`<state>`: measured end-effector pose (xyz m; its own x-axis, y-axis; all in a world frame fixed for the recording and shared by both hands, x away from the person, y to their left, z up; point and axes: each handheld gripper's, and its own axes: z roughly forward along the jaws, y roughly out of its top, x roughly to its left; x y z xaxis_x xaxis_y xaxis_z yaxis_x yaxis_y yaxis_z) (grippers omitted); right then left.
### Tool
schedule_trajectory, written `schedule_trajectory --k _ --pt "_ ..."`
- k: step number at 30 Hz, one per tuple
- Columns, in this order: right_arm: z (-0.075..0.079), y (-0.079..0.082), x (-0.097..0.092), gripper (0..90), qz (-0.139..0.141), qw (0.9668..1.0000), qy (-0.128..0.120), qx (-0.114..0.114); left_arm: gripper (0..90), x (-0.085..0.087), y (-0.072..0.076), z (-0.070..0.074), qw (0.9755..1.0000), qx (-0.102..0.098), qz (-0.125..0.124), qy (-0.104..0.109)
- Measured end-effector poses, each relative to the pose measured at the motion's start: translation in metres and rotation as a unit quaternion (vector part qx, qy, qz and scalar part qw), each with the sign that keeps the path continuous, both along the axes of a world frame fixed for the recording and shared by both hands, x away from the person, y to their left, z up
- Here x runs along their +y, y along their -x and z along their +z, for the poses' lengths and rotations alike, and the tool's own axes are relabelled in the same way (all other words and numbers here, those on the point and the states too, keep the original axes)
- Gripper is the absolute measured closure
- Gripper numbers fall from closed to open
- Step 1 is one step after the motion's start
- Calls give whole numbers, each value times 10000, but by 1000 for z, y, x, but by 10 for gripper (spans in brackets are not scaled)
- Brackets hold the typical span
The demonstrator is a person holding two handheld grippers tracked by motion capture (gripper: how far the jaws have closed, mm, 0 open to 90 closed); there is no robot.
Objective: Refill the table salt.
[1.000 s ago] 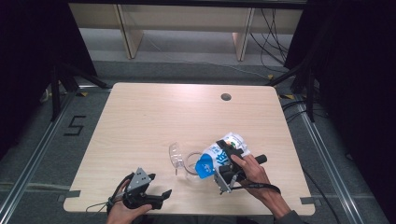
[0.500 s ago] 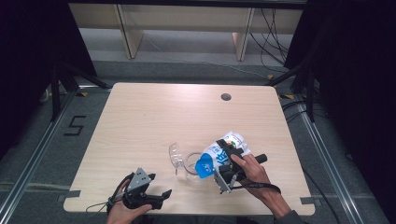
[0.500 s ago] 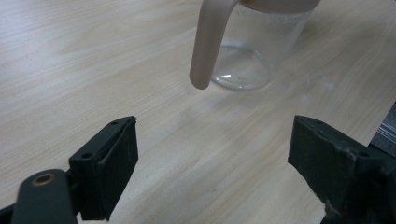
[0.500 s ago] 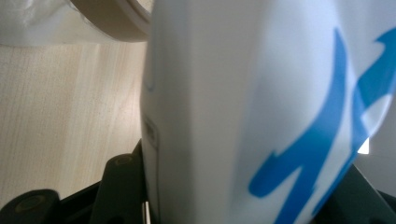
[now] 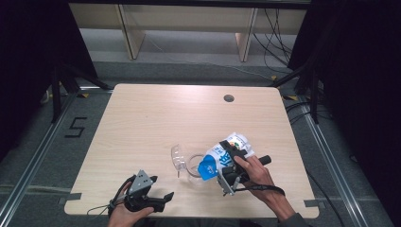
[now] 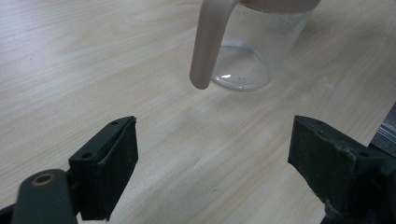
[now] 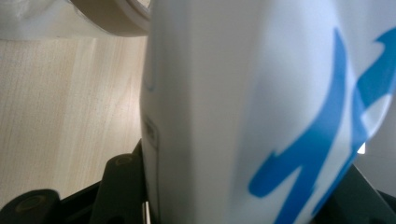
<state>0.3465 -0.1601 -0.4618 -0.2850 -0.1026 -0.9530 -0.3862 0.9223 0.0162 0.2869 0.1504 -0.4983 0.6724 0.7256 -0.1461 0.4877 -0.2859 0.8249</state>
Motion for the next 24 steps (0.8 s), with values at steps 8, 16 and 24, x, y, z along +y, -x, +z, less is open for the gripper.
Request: schedule_trajectory --k 8,16,24 --pt "-2 1 0 494 -119 9999 42 4 154 0 0 0 10000 -3 1 -1" --pt "-1 -2 2 497 72 9997 220 -94 153 0 0 0 10000 0 7 4" --pt "0 -2 2 500 16 9994 310 -159 153 0 0 0 10000 -16 0 13"
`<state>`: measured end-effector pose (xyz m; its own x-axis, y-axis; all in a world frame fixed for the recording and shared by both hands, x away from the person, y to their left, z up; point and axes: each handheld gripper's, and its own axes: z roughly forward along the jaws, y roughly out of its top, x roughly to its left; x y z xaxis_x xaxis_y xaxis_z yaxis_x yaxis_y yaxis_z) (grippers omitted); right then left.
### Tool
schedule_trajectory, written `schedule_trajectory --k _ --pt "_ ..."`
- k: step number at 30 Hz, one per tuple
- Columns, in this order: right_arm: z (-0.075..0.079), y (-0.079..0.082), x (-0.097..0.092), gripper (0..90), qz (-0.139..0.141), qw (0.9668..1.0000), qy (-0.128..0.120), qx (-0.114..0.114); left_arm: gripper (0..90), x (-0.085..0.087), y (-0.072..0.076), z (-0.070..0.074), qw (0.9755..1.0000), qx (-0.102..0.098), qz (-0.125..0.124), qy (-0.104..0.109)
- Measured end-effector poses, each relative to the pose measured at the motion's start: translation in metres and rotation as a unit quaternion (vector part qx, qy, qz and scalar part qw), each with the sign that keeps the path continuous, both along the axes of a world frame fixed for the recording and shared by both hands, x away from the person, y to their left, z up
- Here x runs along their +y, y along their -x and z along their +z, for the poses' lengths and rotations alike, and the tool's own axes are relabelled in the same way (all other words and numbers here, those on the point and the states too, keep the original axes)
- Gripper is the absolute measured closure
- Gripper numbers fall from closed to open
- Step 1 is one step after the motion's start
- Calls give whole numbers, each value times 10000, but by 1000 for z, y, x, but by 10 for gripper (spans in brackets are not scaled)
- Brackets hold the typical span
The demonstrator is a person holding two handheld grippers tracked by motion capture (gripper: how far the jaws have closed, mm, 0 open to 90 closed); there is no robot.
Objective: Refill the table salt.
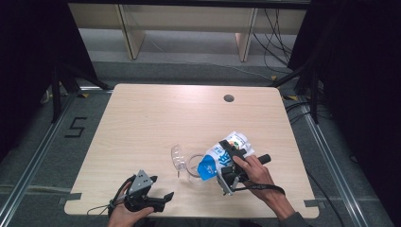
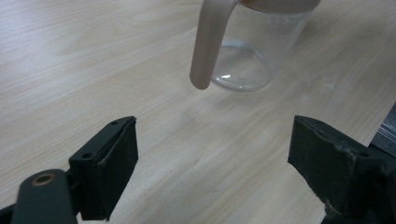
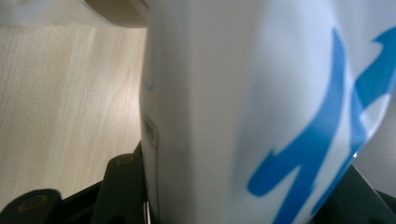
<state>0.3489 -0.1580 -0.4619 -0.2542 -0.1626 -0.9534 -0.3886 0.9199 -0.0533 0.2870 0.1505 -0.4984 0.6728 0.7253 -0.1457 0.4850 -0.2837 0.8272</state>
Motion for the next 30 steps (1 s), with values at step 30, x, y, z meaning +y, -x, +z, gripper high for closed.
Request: schedule_trajectory --k 30 --pt "1 -3 1 508 42 9991 311 -268 154 0 0 0 10000 16 31 41"
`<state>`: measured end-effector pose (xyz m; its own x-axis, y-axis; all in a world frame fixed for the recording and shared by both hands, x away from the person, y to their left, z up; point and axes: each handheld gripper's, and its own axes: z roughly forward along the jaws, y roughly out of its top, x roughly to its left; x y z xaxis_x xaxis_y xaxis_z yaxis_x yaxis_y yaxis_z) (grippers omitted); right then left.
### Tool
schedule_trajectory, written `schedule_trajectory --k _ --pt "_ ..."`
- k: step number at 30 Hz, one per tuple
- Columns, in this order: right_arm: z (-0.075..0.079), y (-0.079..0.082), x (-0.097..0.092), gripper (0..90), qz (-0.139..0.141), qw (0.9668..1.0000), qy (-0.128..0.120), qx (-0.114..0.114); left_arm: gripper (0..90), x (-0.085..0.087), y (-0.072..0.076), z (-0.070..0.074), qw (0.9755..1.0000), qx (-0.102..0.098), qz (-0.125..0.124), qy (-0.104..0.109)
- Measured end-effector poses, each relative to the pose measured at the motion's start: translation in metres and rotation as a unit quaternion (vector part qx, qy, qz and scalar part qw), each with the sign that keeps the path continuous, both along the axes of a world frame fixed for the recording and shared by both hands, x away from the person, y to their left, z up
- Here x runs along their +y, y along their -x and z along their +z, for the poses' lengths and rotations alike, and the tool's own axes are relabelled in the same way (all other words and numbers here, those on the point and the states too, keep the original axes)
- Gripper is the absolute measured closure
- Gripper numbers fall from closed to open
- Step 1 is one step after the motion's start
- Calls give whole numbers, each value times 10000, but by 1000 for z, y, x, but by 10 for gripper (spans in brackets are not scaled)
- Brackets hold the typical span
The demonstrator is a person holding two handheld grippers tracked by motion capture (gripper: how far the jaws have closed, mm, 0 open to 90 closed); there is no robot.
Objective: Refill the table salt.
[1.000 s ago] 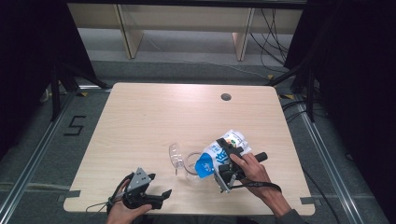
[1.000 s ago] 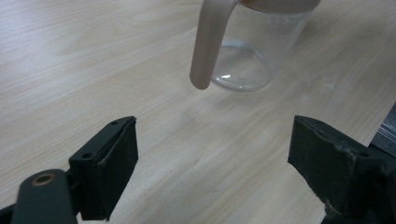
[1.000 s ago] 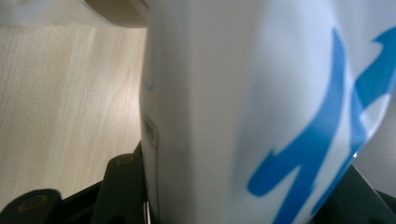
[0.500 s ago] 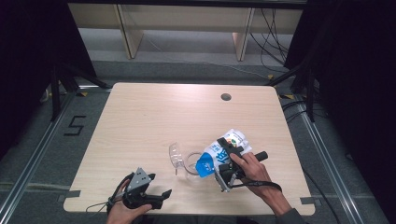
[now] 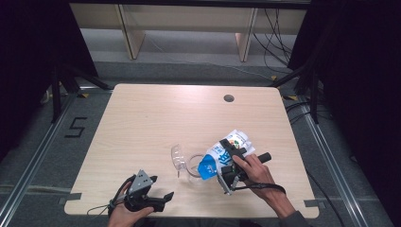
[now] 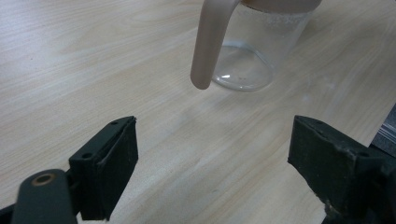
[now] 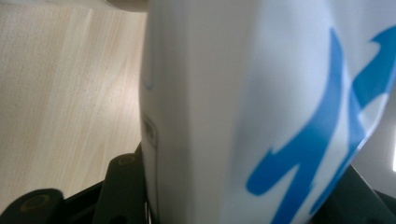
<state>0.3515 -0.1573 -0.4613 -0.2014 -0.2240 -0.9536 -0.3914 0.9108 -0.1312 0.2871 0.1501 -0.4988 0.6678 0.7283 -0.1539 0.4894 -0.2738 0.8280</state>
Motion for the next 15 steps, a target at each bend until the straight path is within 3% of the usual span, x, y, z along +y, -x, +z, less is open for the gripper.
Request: schedule_trajectory --k 8,13,14,15 --pt "-5 0 -1 509 -86 9997 -189 122 154 0 0 0 10000 -10 -11 -12" --pt "-2 -1 0 509 8 10000 -50 55 154 0 0 0 10000 -13 -17 -18" --pt "-4 -1 0 509 59 9999 -128 48 154 0 0 0 10000 -14 -21 -20" --pt "-5 1 -1 509 -145 9997 -167 122 154 0 0 1 10000 -3 -23 -42"
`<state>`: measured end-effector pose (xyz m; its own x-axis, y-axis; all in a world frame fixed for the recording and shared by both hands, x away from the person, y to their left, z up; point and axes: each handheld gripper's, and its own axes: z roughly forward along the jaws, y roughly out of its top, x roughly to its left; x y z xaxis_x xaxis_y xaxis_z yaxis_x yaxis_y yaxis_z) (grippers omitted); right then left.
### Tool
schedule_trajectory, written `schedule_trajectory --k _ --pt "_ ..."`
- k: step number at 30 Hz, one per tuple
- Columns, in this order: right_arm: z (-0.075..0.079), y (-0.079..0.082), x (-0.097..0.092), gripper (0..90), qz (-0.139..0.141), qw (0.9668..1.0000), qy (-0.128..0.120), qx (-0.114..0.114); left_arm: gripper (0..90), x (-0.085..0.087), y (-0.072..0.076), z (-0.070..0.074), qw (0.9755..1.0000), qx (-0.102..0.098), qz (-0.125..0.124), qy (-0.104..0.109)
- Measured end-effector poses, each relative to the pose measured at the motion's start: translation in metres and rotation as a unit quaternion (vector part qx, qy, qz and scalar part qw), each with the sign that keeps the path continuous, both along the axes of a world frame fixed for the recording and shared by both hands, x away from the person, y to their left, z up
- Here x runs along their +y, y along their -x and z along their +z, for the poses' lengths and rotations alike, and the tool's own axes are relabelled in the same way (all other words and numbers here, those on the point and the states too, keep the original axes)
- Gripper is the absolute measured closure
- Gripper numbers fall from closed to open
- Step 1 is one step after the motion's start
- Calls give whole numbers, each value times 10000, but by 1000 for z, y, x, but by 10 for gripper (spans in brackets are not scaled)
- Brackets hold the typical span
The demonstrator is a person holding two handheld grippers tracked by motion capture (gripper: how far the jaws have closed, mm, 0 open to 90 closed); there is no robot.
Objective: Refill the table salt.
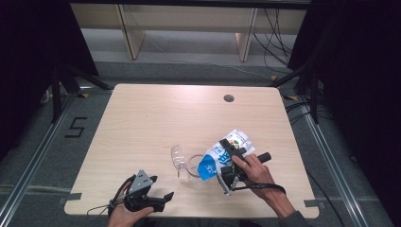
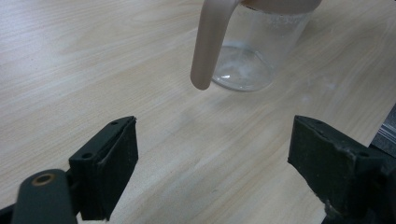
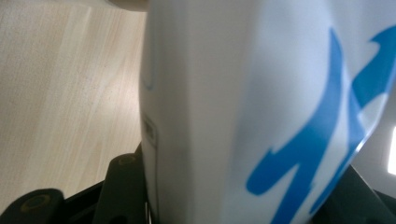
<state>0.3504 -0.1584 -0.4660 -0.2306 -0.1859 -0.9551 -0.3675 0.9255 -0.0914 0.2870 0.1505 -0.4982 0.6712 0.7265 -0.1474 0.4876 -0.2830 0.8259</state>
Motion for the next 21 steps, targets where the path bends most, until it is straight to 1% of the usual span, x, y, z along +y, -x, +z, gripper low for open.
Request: schedule_trajectory --k 2,4,5,7,8,9,10,12,14,16,17,18,19,20,21 --pt "0 -1 1 510 44 10000 31 -9 154 0 0 0 10000 -11 8 23" --pt "2 -2 2 510 149 9998 123 -79 154 0 0 0 10000 -13 9 21" --pt "2 -2 2 510 139 9998 137 -89 154 0 0 0 10000 -9 8 25" --pt "1 -1 1 510 119 9998 96 -89 154 0 0 0 10000 3 0 -6" --pt "1 -2 2 510 168 9997 96 -124 153 0 0 0 10000 -3 -7 -4" --pt "4 -3 3 511 280 9990 307 -186 154 0 0 0 10000 1 0 -4" --pt "5 -3 4 511 329 9985 371 -215 154 0 0 0 10000 2 6 0" --pt "3 -3 3 511 259 9992 270 -170 154 0 0 0 10000 -17 1 18" --pt "3 -3 3 511 275 9991 244 -225 154 0 0 0 10000 5 0 -6" --pt "2 -3 3 511 286 9990 277 -200 154 0 0 0 10000 3 -12 -16" --pt "2 -2 3 512 247 9990 315 -220 154 0 0 0 10000 7 -9 -13" --pt "2 -2 3 512 286 9989 275 -247 154 0 0 0 10000 -3 -14 -16" --pt "3 -2 3 512 281 9988 301 -246 154 0 0 0 10000 -1 -14 -16" --pt "0 -1 2 512 158 9996 159 -153 154 0 0 0 10000 2 -2 -10" --pt "-2 -1 1 512 102 9998 39 -144 154 0 0 0 10000 -13 5 18"
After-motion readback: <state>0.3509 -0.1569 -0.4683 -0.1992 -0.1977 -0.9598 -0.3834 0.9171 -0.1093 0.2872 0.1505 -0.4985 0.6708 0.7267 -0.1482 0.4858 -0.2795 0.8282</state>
